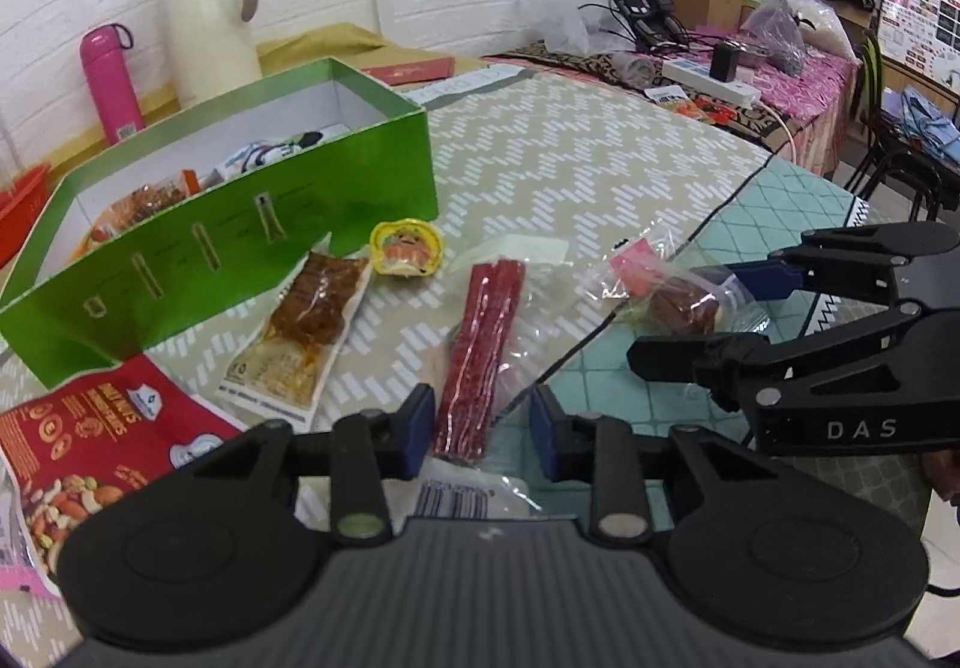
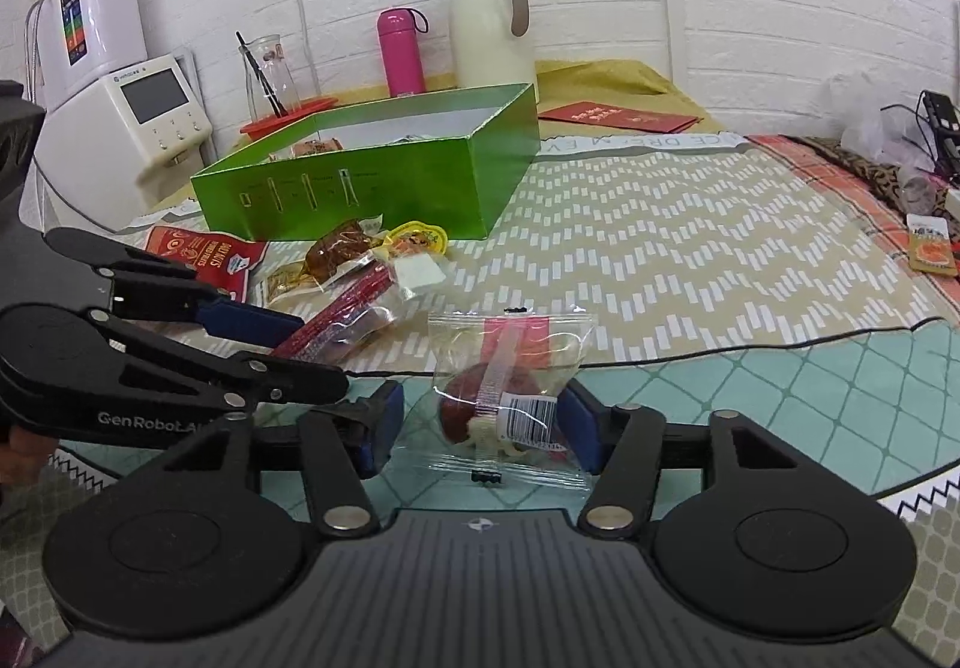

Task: Organize snacks
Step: 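Grasp the clear bag with brown egg with the right gripper while the left grasps red sausage sticks, then lower both held snacks into the green box and open both grippers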

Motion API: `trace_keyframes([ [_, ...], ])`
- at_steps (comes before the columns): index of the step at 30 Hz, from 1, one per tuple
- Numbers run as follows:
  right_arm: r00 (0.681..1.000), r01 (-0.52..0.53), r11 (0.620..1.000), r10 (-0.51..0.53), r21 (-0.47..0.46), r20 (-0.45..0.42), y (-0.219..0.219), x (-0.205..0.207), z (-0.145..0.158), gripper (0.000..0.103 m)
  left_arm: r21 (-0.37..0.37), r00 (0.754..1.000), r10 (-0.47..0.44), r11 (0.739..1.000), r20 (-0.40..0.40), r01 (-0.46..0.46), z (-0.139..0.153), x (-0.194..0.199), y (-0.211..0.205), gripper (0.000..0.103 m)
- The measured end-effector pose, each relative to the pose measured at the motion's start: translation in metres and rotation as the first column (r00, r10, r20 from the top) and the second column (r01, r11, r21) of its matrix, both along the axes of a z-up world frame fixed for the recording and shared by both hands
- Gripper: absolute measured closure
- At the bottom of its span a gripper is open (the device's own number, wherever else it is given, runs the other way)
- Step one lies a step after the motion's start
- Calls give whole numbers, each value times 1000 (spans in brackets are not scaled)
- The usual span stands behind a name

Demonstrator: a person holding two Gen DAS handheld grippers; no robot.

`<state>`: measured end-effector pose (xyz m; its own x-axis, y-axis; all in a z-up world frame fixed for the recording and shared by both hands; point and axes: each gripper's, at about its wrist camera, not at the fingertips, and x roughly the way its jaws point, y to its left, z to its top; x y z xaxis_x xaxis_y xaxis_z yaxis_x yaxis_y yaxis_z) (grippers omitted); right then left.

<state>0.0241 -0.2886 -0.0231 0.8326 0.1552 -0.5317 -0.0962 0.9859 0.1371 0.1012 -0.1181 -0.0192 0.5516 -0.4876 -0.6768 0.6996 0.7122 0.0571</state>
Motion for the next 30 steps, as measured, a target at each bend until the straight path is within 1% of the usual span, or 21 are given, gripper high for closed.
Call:
trace_keyframes([
  [3,1000,0,1000,0,-7,3,2,-4,2,17,-103,998,45,993,-50,-50,5,-1,17,74],
  [5,1000,4,1000,-4,-1,25,3,-10,5,18,-170,995,68,982,-70,-79,12,-4,31,74],
  [8,998,-4,1000,5,-10,56,6,-13,15,18,-267,991,69,959,-116,-98,27,-7,50,74],
  [12,994,-27,999,30,-23,108,14,-10,31,18,-349,991,94,929,-97,-122,49,-13,67,74],
  [15,989,-53,998,57,-31,139,21,-1,43,19,-414,987,122,897,-101,-154,65,-8,79,74],
  [19,977,-82,996,89,-46,192,32,18,61,19,-468,978,194,859,-80,-208,85,6,94,74],
  [22,967,-97,993,109,-60,232,42,38,75,19,-502,966,243,826,-92,-256,99,25,104,74],
  [26,957,-108,992,120,-60,265,49,70,88,19,-510,949,303,805,-86,-303,111,54,107,74],
  [30,959,-95,993,109,-65,262,53,104,88,18,-505,927,366,788,-77,-353,113,84,107,74],
])
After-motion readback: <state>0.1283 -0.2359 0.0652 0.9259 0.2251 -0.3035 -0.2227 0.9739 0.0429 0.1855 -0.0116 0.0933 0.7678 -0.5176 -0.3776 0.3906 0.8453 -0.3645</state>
